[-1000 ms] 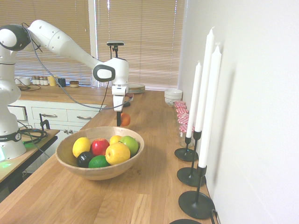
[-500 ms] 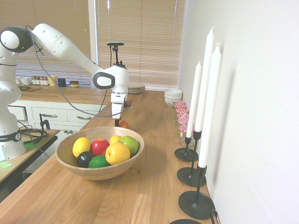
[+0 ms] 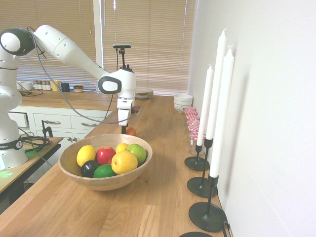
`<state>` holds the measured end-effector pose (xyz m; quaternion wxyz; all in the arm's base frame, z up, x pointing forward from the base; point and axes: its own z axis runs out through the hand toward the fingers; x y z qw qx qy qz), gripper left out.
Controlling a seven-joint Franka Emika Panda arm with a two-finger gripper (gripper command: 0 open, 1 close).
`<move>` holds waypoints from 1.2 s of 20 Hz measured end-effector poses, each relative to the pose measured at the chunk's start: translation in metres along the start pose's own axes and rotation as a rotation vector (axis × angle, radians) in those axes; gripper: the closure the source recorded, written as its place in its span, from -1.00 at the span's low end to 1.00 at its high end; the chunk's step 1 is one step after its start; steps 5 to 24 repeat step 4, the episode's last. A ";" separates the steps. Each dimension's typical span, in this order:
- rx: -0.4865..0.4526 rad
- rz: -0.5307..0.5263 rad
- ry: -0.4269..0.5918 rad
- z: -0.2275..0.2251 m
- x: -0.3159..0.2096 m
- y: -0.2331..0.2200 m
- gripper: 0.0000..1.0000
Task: Take orange out of the basket
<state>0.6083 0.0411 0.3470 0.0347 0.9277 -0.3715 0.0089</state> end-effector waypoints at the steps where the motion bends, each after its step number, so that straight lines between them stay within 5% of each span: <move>1: 0.001 0.000 0.001 -0.001 0.000 0.000 -1.00; 24: 0.004 0.001 0.004 -0.004 0.000 0.000 -1.00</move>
